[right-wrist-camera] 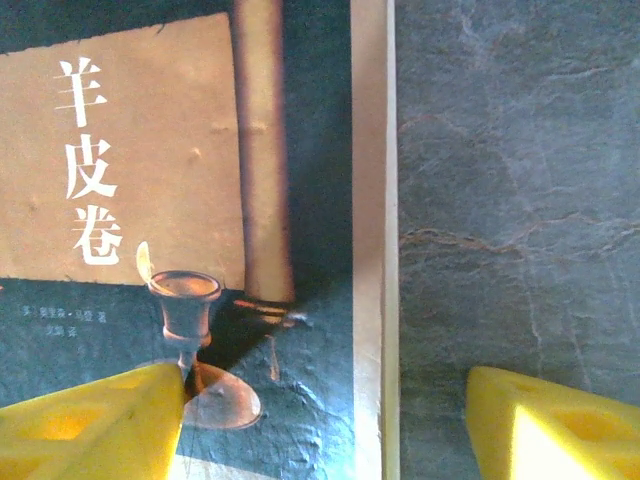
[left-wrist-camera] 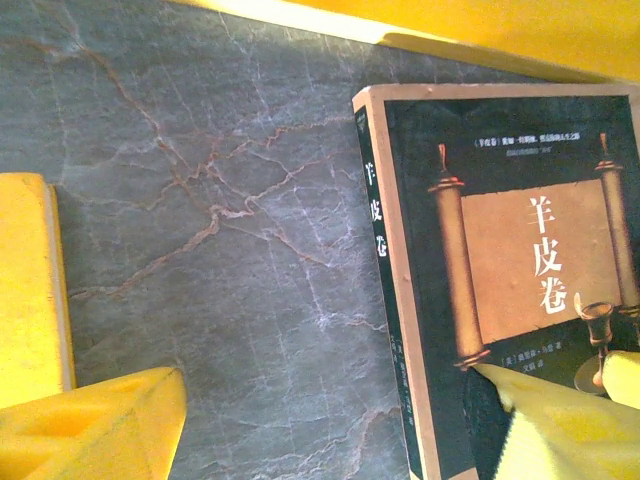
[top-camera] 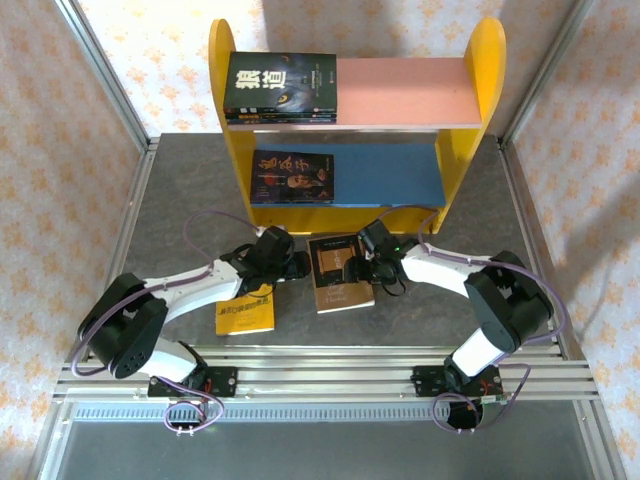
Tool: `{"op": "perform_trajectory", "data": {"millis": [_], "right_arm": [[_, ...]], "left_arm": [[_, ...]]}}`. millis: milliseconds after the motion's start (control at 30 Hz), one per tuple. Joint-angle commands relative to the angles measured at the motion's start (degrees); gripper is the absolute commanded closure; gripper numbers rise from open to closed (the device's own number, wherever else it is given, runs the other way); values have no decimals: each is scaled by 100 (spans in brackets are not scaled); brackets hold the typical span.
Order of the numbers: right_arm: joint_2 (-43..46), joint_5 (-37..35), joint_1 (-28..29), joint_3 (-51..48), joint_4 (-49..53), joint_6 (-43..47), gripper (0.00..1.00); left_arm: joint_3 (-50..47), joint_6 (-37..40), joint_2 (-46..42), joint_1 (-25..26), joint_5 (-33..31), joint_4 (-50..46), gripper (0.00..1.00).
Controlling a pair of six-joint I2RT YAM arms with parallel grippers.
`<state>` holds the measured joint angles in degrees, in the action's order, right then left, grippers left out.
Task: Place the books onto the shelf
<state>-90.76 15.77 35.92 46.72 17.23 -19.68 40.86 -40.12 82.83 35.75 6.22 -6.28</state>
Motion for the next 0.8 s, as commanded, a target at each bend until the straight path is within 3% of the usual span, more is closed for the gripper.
{"op": "perform_trajectory", "data": {"millis": [0, 267, 767], "right_arm": [[-348, 568, 196, 5, -650, -134, 28], [-739, 1225, 213, -284, -1323, -378, 54], [-855, 1429, 214, -361, -1461, -308, 75]], "left_arm": [[34, -132, 166, 29, 176, 226, 24], [124, -128, 512, 29, 298, 329, 25], [218, -223, 857, 29, 540, 538, 25]]}}
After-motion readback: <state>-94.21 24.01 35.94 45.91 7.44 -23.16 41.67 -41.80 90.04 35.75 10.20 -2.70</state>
